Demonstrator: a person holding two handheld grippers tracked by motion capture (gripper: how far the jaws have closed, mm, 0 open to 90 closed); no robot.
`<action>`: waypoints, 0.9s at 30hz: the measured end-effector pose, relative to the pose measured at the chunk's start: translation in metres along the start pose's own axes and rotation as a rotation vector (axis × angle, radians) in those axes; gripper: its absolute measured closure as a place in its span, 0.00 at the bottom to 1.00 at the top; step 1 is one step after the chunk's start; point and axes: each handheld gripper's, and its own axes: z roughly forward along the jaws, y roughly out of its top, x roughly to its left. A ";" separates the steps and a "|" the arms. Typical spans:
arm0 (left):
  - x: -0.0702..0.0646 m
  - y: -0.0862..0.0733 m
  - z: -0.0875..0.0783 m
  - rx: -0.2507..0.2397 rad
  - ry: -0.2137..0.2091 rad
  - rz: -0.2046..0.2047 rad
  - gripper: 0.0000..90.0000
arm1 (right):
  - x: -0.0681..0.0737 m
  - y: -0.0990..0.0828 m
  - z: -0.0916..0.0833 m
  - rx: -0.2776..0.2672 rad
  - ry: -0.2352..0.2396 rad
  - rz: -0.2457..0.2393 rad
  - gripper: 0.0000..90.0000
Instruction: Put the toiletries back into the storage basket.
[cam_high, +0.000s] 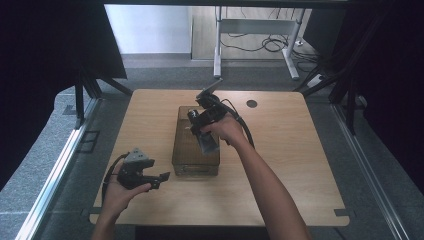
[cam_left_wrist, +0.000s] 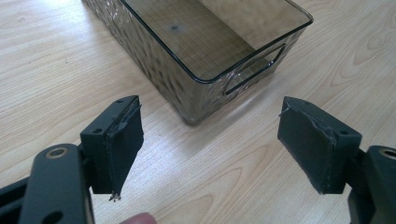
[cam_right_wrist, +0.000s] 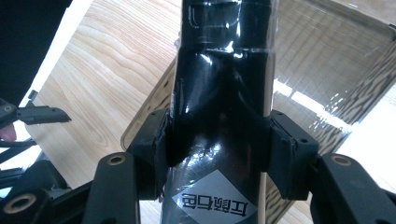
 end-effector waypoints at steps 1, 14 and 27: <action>0.000 0.000 0.000 0.000 0.002 0.001 0.25 | 0.001 0.001 0.000 0.000 -0.002 0.003 0.50; -0.002 0.000 0.004 0.009 -0.006 0.007 0.25 | 0.012 0.012 0.009 0.001 -0.001 0.019 0.50; 0.000 0.000 0.002 0.002 -0.007 0.004 0.25 | 0.016 0.020 0.036 0.031 -0.014 0.068 0.50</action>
